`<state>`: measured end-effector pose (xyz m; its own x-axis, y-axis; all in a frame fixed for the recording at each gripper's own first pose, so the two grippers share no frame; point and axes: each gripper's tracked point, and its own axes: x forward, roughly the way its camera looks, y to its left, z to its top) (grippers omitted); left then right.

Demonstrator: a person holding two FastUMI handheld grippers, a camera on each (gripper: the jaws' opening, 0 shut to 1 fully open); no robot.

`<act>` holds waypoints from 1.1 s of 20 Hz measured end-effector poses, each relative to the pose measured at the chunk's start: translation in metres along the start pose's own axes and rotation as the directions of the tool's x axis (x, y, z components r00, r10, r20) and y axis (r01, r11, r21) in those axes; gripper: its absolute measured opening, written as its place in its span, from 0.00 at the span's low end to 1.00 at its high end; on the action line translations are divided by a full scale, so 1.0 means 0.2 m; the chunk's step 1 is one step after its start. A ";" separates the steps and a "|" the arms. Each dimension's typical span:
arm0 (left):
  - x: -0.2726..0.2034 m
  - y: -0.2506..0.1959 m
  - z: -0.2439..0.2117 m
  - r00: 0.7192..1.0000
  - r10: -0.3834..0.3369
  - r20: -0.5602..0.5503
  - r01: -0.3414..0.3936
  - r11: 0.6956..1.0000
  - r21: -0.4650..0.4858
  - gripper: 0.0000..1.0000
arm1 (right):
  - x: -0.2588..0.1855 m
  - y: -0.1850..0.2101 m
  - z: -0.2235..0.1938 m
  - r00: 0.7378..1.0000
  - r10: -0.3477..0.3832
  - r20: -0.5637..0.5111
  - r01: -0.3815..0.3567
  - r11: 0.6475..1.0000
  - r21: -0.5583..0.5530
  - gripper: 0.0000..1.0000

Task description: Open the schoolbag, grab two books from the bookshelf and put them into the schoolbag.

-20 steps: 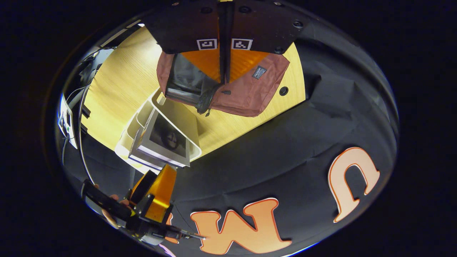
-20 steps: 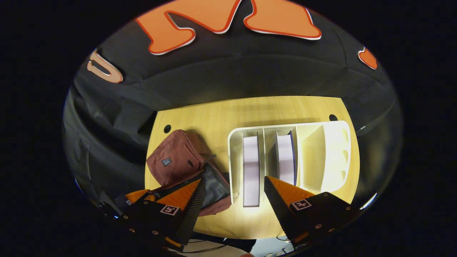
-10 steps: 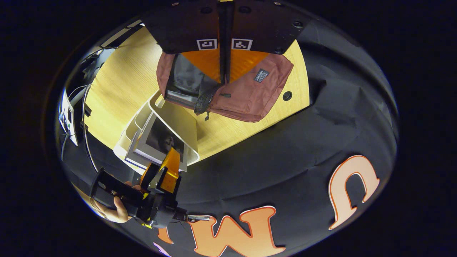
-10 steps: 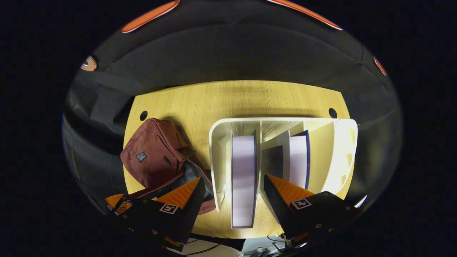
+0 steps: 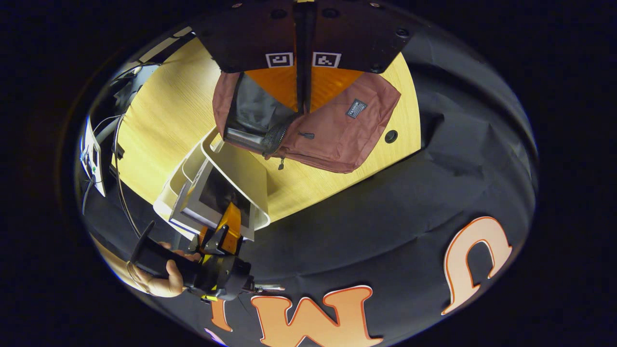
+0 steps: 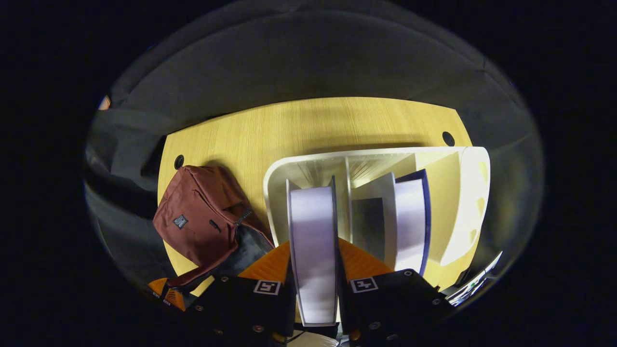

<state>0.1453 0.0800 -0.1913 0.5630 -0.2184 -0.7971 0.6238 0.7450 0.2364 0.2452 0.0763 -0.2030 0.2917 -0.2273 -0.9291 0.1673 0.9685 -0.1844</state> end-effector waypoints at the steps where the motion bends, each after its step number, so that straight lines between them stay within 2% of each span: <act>1: 0.00 0.00 0.00 1.000 -0.002 -0.003 0.002 1.000 0.000 0.01 | -0.03 0.01 0.00 1.000 0.010 0.010 -0.010 1.000 0.007 0.38; 2: 0.00 0.00 -0.01 1.000 -0.002 -0.003 0.002 1.000 0.001 0.01 | -0.07 0.01 0.01 1.000 0.016 0.025 -0.016 1.000 0.015 0.27; 3: 0.00 0.00 0.00 1.000 -0.001 -0.004 0.001 1.000 0.002 0.01 | -0.10 -0.01 0.02 0.999 0.010 0.040 -0.010 1.000 0.015 0.27; 4: 0.00 0.00 0.00 1.000 -0.003 -0.003 0.003 1.000 0.005 0.01 | -0.15 -0.03 0.03 0.998 -0.002 0.057 0.002 1.000 0.008 0.37; 6: -0.01 -0.01 0.00 1.000 -0.005 0.000 0.005 1.000 0.011 0.01 | -0.25 -0.04 0.06 0.995 -0.009 0.096 0.008 1.000 0.010 0.36; 11: -0.01 -0.02 -0.01 1.000 -0.016 0.000 0.016 1.000 0.023 0.00 | -0.62 0.00 0.07 0.977 0.046 0.206 -0.051 0.999 0.020 0.36; 15: 0.01 -0.03 -0.02 1.000 -0.026 -0.007 0.026 0.999 0.032 0.01 | -0.98 0.03 0.00 0.941 0.130 0.313 -0.151 0.988 0.044 0.36; 18: 0.02 -0.02 -0.02 1.000 -0.028 -0.005 0.028 0.999 0.046 0.00 | -1.17 -0.04 -0.15 0.908 0.140 0.394 -0.181 0.981 0.069 0.35; 19: 0.01 -0.01 -0.01 1.000 -0.028 -0.007 0.028 0.998 0.049 0.00 | -1.20 -0.06 -0.21 0.895 0.151 0.420 -0.212 0.972 0.103 0.35; 22: 0.01 0.00 0.02 1.000 -0.028 -0.008 0.028 0.997 0.074 0.01 | -1.21 -0.03 -0.44 0.843 0.247 0.478 -0.374 0.908 0.191 0.35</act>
<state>0.1489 0.0781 -0.1911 0.5413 -0.2341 -0.8076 0.6780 0.6896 0.2546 0.0913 0.1348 -0.0046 0.7374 -0.0010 -0.6754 0.2223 0.9447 0.2412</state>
